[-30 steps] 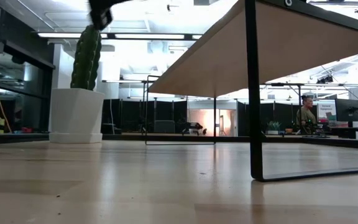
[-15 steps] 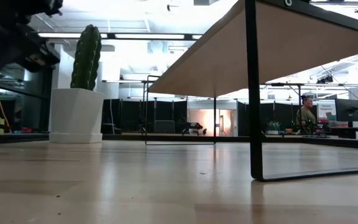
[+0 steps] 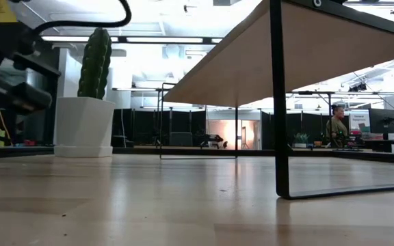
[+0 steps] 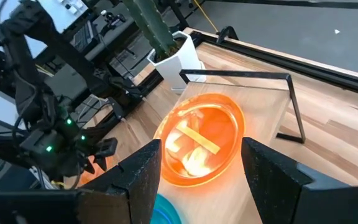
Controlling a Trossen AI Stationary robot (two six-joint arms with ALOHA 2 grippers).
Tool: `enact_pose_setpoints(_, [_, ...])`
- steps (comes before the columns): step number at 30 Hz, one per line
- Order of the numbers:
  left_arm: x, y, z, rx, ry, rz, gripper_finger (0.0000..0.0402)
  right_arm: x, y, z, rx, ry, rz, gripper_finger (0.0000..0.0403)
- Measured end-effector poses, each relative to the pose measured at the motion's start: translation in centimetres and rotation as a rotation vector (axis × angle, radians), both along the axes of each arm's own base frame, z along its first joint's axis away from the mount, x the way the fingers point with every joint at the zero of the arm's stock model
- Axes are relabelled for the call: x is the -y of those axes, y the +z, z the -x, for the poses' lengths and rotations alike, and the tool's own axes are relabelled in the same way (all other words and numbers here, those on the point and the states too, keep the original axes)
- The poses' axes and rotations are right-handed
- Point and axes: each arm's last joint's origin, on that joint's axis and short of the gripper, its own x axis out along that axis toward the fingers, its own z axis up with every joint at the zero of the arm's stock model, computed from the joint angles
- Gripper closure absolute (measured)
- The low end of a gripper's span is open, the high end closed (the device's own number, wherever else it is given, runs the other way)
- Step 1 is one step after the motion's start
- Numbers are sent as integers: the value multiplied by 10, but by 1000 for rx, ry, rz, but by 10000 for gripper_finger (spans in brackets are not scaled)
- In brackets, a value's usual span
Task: Place and stack plates onto a shelf
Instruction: Stack the orange plate on top of the orange plate on the shelf
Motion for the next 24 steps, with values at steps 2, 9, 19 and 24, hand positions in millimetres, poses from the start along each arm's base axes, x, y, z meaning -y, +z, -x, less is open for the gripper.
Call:
enact_pose_setpoints(2, [2,-5,-1,-9,-17,-8,232,0,0,0,-3,0,0,199])
enact_pose_setpoints(9, [6,-17,-2,-49,-19,-28,232,0,0,0,-3,0,-1,199])
enact_pose_setpoints(19, [15,-18,3,-57,-54,-20,248,0,0,0,-3,0,-1,199])
enact_pose_setpoints(24, [18,-19,3,-50,-80,12,278,0,0,0,-3,0,-1,199])
